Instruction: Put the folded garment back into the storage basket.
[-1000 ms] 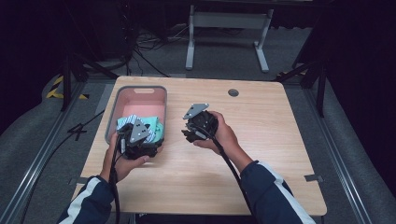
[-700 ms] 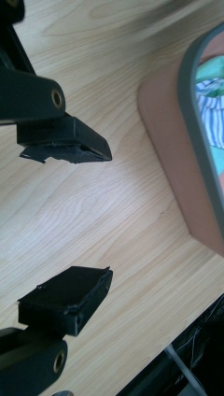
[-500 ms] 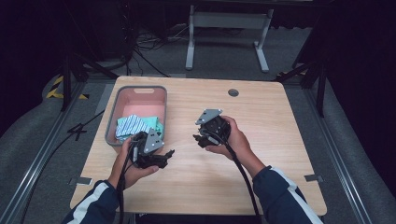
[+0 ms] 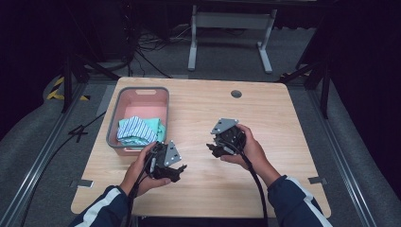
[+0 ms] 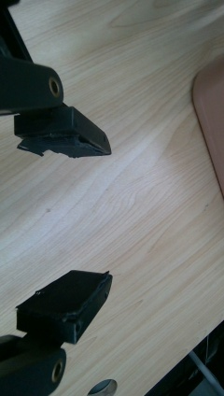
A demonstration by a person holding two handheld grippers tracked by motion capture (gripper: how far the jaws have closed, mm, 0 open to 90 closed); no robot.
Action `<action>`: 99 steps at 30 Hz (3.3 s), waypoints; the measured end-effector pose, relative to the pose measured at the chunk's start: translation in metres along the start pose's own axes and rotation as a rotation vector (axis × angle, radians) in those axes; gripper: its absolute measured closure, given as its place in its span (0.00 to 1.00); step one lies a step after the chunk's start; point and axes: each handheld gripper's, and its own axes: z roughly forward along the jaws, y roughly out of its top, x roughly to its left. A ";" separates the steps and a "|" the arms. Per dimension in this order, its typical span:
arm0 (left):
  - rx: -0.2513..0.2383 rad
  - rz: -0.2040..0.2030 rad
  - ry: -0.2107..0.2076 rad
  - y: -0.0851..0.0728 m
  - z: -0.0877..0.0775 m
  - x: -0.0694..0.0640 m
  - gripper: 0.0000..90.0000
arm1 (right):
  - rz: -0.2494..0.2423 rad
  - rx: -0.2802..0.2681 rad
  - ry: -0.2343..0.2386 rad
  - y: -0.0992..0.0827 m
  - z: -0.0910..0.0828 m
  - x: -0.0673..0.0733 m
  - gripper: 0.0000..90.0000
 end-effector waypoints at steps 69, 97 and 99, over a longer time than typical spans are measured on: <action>-0.037 -0.079 -0.313 -0.042 0.048 -0.022 0.15 | 0.338 -0.087 0.038 -0.220 -0.047 -0.018 0.25; -0.021 -0.066 -0.317 -0.040 0.050 -0.022 0.10 | 0.335 -0.086 0.042 -0.220 -0.047 -0.019 0.24; -0.021 -0.067 -0.317 -0.040 0.050 -0.022 0.10 | 0.336 -0.087 0.042 -0.220 -0.047 -0.019 0.24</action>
